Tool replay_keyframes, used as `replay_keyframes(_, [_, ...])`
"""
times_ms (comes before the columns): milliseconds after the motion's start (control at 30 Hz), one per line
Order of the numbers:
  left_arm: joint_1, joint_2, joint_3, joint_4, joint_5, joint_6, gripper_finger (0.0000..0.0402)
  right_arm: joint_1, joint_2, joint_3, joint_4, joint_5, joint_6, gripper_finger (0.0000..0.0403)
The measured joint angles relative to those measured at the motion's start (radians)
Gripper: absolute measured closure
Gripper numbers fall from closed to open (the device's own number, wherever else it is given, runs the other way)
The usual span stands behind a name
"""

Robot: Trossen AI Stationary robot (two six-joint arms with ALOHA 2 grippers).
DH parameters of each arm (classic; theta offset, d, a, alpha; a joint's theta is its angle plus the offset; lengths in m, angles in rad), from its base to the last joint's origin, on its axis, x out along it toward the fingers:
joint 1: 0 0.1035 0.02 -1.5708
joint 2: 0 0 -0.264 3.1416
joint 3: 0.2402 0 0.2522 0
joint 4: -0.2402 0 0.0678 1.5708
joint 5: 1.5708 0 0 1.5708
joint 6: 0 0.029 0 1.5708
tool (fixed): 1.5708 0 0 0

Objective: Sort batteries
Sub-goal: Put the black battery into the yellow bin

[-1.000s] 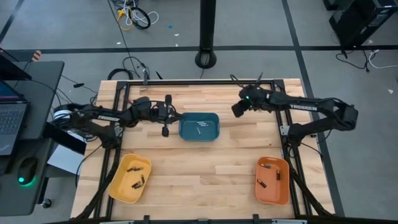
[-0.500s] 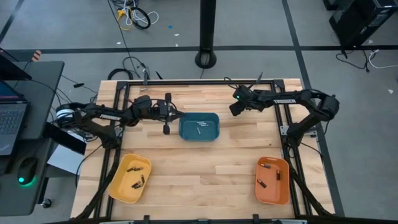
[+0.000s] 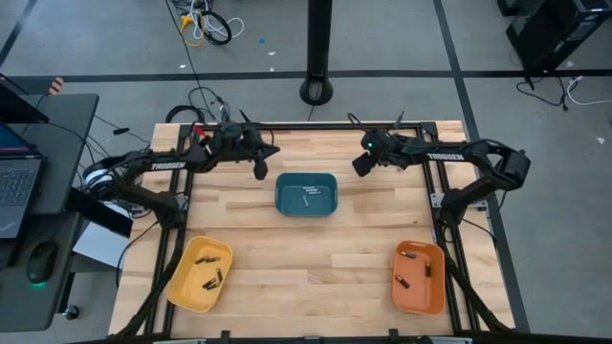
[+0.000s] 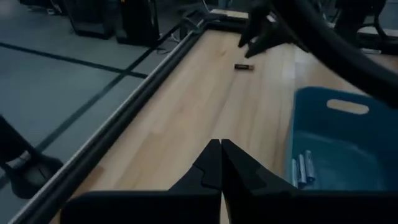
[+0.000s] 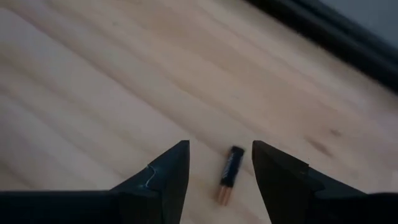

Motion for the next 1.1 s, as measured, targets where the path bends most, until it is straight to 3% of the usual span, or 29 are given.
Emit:
replay_keyframes(100, [-0.005,0.004,-0.002,0.045,-0.013,-0.002,0.0397,-0.009,0.025,-0.004,-0.004,-0.039,0.031,0.0218])
replay_keyframes(333, [-0.01,0.003,-0.069,0.211,-0.018,-0.045,0.0396,-0.015,0.084,-0.058,0.009,0.007,0.102,0.023])
replay_keyframes(567, [-0.01,0.003,-0.13,0.266,-0.018,-0.05,0.0396,-0.014,0.082,-0.101,0.051,0.012,0.163,0.0253])
replay_keyframes(700, [-0.01,0.003,-0.16,0.32,-0.019,-0.051,0.0396,-0.013,0.08,-0.132,0.099,-0.003,0.166,0.028])
replay_keyframes(933, [-0.01,0.003,-0.172,0.328,-0.019,-0.051,0.0395,0.015,0.081,-0.146,0.116,-0.007,0.157,0.0365])
replay_keyframes(1100, [-0.01,0.003,-0.172,0.341,-0.019,-0.051,0.0395,0.039,0.081,-0.147,0.116,0.005,0.141,0.0366])
